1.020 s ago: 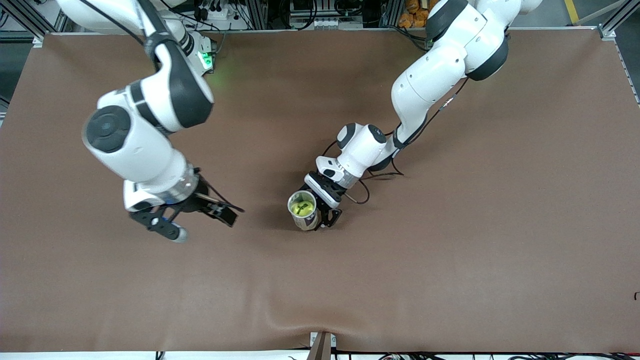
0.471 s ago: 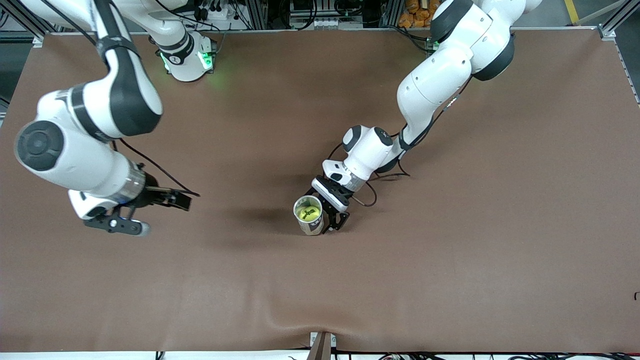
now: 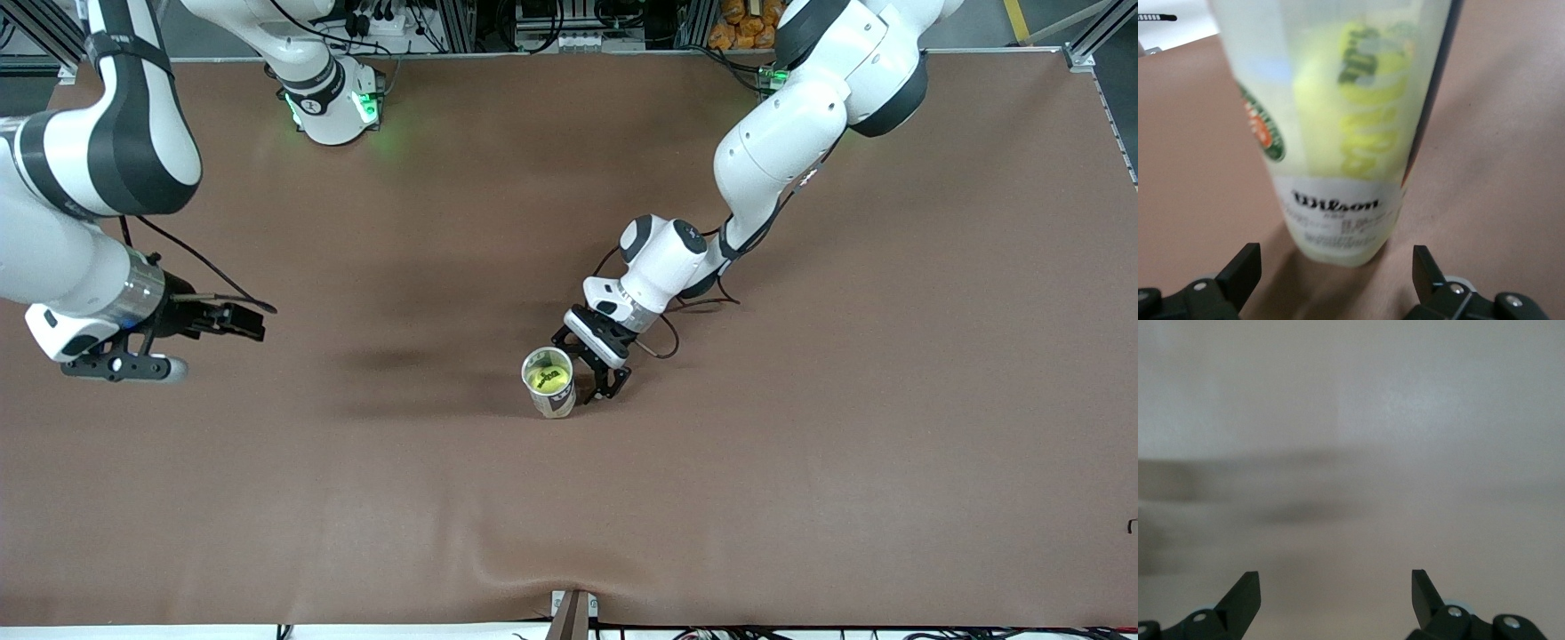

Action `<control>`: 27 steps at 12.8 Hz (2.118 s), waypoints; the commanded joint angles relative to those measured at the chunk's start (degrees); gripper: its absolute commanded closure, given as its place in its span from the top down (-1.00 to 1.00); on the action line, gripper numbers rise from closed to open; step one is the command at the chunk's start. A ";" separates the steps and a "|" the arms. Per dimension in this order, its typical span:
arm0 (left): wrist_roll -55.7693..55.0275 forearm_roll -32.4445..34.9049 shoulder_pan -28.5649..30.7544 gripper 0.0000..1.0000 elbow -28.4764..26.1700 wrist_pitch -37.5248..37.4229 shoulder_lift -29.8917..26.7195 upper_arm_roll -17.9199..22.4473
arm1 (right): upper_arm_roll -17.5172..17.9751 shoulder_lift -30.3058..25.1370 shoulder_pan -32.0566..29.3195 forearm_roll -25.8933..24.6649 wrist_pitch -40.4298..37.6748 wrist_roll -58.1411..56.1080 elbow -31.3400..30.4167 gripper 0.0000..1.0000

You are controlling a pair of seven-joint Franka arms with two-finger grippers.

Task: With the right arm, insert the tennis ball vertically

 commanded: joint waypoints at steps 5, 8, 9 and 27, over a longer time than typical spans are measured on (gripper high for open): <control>-1.37 0.08 6.94 1.00 -6.63 -2.24 -3.32 -5.86 | 0.91 -14.29 -3.19 -0.23 0.59 -11.66 -13.26 1.00; -1.45 0.08 12.74 1.00 -8.21 -4.61 -3.32 -11.31 | 1.26 -16.23 -2.84 -3.55 0.06 -17.91 -12.74 1.00; -1.45 0.08 13.01 1.00 -8.73 -4.70 -3.50 -11.93 | 1.34 -16.23 -2.67 -5.74 -0.55 -19.23 -11.51 1.00; -0.66 0.96 32.16 1.00 -17.62 -4.71 -4.64 -22.82 | 1.26 -8.68 -2.49 -0.76 -24.46 -0.96 16.26 1.00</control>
